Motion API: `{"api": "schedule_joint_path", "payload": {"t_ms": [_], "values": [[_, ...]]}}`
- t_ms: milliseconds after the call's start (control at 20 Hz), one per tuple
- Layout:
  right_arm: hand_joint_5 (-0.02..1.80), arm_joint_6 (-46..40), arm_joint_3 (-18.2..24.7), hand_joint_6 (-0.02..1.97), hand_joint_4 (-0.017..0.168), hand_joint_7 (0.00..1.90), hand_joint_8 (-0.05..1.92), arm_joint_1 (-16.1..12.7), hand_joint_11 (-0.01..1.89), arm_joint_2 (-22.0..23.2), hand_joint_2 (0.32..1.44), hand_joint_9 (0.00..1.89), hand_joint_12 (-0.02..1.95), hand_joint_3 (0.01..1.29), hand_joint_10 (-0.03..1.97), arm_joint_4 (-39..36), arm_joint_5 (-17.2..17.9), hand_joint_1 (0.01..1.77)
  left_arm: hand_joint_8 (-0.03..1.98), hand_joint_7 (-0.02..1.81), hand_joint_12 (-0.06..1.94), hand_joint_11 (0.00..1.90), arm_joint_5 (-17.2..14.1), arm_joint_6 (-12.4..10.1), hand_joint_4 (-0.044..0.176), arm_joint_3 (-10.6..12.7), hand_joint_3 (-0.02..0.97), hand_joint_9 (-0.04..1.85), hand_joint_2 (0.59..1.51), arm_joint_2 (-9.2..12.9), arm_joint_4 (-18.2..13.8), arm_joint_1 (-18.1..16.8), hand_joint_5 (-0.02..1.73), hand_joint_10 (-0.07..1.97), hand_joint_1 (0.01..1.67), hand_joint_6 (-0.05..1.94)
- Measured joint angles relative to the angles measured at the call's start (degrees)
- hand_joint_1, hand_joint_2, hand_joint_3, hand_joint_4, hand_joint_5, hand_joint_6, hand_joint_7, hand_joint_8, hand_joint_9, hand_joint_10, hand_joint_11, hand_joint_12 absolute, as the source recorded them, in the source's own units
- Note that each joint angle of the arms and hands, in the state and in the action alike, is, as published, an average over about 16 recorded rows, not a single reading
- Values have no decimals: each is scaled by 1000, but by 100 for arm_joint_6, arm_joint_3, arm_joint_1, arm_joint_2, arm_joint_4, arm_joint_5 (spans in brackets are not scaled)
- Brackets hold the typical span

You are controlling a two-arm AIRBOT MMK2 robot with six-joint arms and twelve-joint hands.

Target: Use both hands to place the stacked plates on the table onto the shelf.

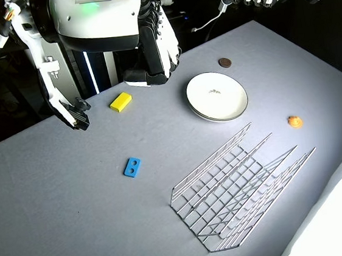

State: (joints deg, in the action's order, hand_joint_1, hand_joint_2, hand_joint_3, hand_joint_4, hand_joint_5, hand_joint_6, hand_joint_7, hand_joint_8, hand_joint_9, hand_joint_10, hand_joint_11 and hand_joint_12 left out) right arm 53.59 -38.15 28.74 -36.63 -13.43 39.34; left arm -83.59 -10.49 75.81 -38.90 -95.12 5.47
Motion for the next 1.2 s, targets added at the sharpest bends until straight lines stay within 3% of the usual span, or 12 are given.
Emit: {"api": "schedule_joint_path", "payload": {"t_ms": [200, 450, 650, 800, 1200], "values": [[540, 0, 5, 985, 3, 559, 966, 0, 719, -1, 1194, 580, 979, 37, 978, -16, 4, 201, 992, 809, 950, 876, -24, 11, 33, 37, 46, 859, 1111, -14, -8, 16, 741, 952, 204, 987], [360, -2, 8, 654, 4, 370, 640, 2, 478, -2, 1212, 381, 642, 30, 644, -31, -4, 139, 647, 534, 619, 583, -38, 45, 21, 103, 45, 569, 1079, -31, -37, 31, 488, 624, 138, 644], [93, -81, 13, 191, 4, 92, 173, 7, 145, -4, 1227, 94, 170, 28, 175, -72, -35, 64, 170, 153, 150, 187, -38, 90, 1, 176, 47, 179, 1019, -52, -61, 53, 136, 155, 31, 169], [21, -193, 15, 27, 4, 19, 10, 11, 29, -6, 1166, 15, 1, 15, 10, -150, -77, 206, -3, 17, -5, 31, -25, 141, 3, 198, 33, 26, 1023, -67, -57, 44, 19, 3, 21, -8], [14, -506, 16, 18, 4, 21, 12, 25, 24, -22, 915, 18, -4, 15, 1, -378, -321, 742, -13, 22, -11, 16, 103, 376, 1, 147, 33, 20, 1022, -81, -148, 13, 21, 6, 19, -16]]}}
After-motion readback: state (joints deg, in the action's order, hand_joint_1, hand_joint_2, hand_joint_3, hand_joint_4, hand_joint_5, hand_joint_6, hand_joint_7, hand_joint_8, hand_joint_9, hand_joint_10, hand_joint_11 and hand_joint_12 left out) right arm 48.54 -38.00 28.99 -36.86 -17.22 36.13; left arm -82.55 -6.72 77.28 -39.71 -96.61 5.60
